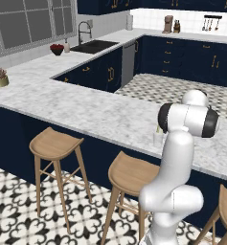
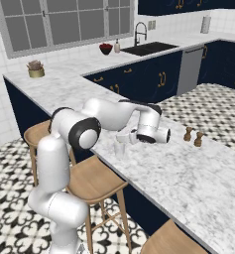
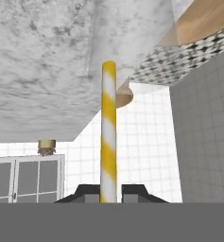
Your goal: Take a straw from the drawer in front and place it inside the glass cup on the dining counter.
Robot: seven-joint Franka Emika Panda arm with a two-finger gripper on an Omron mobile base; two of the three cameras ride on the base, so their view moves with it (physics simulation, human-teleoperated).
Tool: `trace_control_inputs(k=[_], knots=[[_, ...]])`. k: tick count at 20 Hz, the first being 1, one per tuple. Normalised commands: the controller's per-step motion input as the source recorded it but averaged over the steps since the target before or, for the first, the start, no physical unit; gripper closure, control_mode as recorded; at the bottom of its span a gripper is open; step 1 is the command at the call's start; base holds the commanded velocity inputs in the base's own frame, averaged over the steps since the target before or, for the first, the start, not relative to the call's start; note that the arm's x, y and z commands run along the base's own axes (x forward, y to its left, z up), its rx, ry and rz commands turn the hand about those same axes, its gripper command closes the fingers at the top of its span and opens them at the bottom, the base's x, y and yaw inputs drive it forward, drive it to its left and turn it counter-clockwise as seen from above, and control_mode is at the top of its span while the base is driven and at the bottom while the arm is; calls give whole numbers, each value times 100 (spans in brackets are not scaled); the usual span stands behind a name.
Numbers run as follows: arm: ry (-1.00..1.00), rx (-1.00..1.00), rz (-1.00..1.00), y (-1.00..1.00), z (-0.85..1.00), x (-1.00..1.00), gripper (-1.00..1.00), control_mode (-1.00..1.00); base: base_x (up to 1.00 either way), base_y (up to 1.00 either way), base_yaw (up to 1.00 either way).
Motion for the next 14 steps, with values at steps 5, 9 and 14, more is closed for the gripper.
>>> trace_control_inputs(k=[5, 9, 14], knots=[[-3, -2, 0, 0, -22, 1, 100, -100, 0, 0, 0], [-4, -3, 0, 0, -19, 0, 100, -100, 0, 0, 0], [-6, -6, 0, 0, -19, -9, 100, -100, 0, 0, 0]])
